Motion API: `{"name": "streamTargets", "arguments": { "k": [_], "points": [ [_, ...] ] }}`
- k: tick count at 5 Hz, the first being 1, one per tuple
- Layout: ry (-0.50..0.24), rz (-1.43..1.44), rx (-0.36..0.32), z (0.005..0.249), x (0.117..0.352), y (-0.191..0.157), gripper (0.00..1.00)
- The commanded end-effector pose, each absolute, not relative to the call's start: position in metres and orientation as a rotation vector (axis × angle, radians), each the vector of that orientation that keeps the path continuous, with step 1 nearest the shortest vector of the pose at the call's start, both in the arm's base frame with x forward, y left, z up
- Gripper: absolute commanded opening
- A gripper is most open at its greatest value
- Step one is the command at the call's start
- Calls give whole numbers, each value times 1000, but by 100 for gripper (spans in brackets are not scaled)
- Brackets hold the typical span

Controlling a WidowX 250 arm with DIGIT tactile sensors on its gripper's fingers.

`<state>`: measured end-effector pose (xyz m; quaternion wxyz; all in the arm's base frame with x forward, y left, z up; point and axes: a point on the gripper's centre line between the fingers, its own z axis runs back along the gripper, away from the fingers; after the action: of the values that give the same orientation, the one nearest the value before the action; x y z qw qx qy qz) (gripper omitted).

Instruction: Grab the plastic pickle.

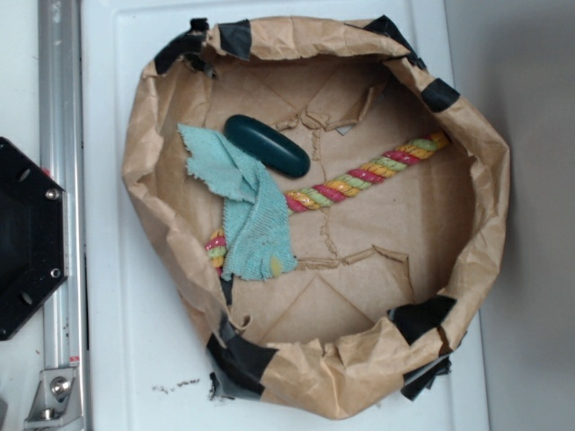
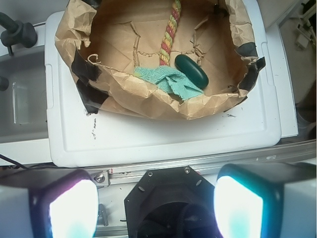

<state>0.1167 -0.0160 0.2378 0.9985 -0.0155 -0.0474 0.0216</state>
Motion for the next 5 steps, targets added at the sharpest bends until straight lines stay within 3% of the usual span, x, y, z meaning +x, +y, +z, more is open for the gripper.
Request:
{"name": "streamTargets", "arguments": {
  "k": [1,2,3,4,5],
  "points": [
    [-95,43,-31,238,117,-16,100],
    [-225,-172,-50,214,167,-3,100],
    [-243,-219,67,190,218,-7,100],
    [-247,-372,91,146,263,-10,100],
    [-191,-494,60,94,271,-8,100]
  ]
}}
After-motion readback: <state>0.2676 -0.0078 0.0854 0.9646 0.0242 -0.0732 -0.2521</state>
